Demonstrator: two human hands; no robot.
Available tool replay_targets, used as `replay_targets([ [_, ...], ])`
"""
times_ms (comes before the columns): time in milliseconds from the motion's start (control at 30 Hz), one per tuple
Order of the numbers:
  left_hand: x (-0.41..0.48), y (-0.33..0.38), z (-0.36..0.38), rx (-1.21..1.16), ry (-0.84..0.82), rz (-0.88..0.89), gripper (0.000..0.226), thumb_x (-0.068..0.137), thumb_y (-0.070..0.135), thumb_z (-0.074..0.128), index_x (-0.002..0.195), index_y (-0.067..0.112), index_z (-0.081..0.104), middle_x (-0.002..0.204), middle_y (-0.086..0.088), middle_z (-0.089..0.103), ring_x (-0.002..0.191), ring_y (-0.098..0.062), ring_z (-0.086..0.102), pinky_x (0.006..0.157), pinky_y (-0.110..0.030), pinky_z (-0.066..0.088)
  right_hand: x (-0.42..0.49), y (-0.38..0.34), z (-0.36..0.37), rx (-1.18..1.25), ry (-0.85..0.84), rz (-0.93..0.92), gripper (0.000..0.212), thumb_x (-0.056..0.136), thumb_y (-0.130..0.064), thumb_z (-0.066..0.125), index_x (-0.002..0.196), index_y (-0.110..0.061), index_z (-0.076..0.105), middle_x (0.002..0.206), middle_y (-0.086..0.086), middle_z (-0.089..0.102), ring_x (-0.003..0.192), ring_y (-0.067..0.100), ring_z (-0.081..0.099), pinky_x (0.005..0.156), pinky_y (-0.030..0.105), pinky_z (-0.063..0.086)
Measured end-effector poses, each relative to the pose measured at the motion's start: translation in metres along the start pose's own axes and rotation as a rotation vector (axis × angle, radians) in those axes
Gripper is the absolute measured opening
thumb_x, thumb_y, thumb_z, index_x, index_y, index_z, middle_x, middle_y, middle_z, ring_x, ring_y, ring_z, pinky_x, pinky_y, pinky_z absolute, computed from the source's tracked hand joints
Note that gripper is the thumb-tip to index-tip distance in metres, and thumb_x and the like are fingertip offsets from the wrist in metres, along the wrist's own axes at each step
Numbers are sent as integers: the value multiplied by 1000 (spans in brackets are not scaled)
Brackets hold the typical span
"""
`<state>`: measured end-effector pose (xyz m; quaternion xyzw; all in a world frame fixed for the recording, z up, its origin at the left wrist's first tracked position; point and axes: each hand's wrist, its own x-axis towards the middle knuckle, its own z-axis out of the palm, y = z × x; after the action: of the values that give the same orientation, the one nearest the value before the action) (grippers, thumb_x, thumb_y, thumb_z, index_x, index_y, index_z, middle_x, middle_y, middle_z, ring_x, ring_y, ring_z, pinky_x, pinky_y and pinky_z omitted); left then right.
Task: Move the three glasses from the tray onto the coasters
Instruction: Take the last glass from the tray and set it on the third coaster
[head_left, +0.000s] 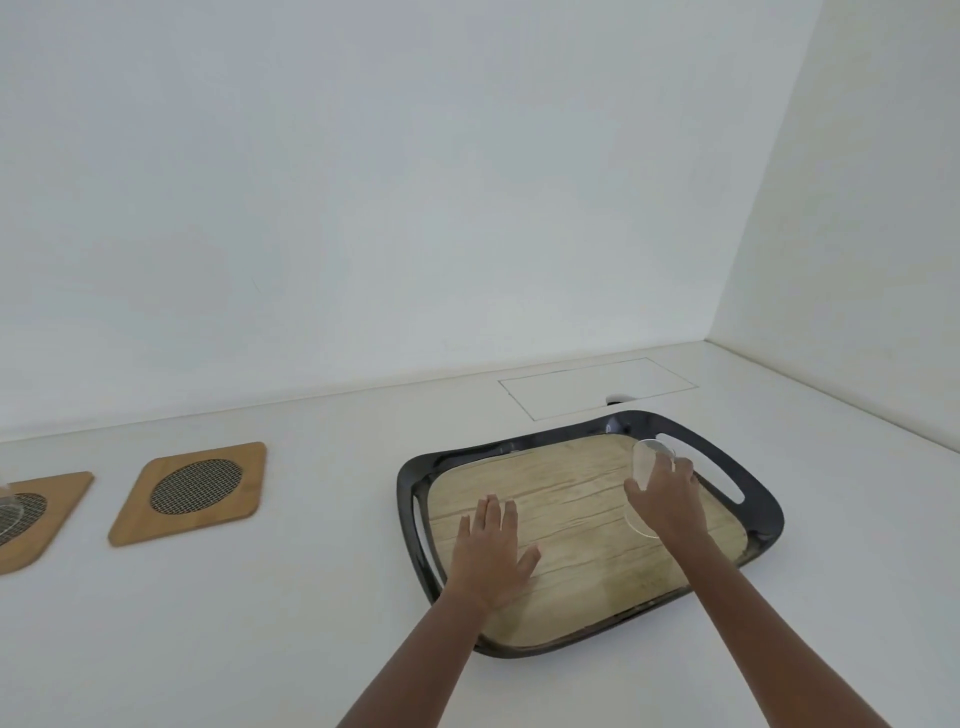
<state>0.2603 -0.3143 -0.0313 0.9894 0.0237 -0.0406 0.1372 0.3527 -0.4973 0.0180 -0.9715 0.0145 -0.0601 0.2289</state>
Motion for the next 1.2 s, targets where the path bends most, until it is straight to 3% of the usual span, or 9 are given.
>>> replay_targets([
  [300, 10, 2, 10, 54, -82, -34, 66, 97, 47, 22, 148, 11, -1, 159, -13, -5, 147, -27, -7, 121, -43, 1, 21, 13, -4, 321, -173, 228, 85, 81, -28, 64, 140, 1, 10, 136, 32, 33, 122, 42, 39, 97, 48, 40],
  [467, 9, 4, 7, 41, -82, -34, 65, 98, 46, 23, 148, 11, 2, 160, -11, -3, 147, -25, -6, 121, -43, 1, 26, 19, -2, 399, -166, 247, 82, 76, -26, 67, 135, 4, 19, 130, 28, 44, 121, 41, 42, 97, 48, 41],
  [700, 5, 6, 0, -61, -25, -21, 63, 99, 44, 23, 148, 11, 2, 160, -8, -1, 148, -21, -4, 121, -41, 2, 14, 6, 3, 641, -169, 145, 64, 74, -25, 68, 127, -5, 38, 114, 15, 53, 97, 30, 53, 75, 37, 46],
  [833, 5, 7, -14, -332, 92, -37, 58, 99, 42, 26, 148, 12, 13, 159, -8, 10, 148, -20, 3, 120, -37, 8, -2, -26, 1, 887, -302, 94, 55, 78, -24, 66, 125, -10, 41, 112, 9, 54, 96, 28, 59, 61, 30, 48],
  [967, 0, 3, -40, -808, 198, -116, 46, 101, 33, 28, 141, 11, 33, 152, -8, 33, 141, -22, 28, 115, -33, 21, -22, -60, -1, 994, -476, -8, 47, 80, -26, 65, 121, -16, 45, 108, 7, 57, 86, 19, 62, 63, 31, 51],
  [1067, -9, -5, -62, -1112, 211, -129, 45, 101, 35, 25, 120, 8, 55, 126, -8, 56, 120, -22, 47, 104, -34, 32, -37, -84, 3, 1007, -584, -95, 43, 80, -26, 65, 118, -18, 47, 111, 7, 59, 95, 23, 62, 66, 30, 51],
  [1133, -17, -14, -74, -1315, 176, -154, 50, 99, 43, 23, 116, 9, 56, 119, -3, 56, 115, -17, 47, 103, -34, 30, -48, -100, 7, 1018, -655, -150, 41, 82, -26, 64, 118, -20, 47, 113, 6, 59, 101, 25, 61, 68, 30, 52],
  [1200, -24, -26, -83, -1494, 152, -196, 56, 97, 48, 26, 124, 7, 54, 120, -6, 60, 118, -21, 51, 108, -37, 31, -58, -114, 12, 1034, -718, -193, 45, 83, -26, 63, 123, -21, 44, 112, 4, 59, 102, 24, 61, 70, 29, 52],
])
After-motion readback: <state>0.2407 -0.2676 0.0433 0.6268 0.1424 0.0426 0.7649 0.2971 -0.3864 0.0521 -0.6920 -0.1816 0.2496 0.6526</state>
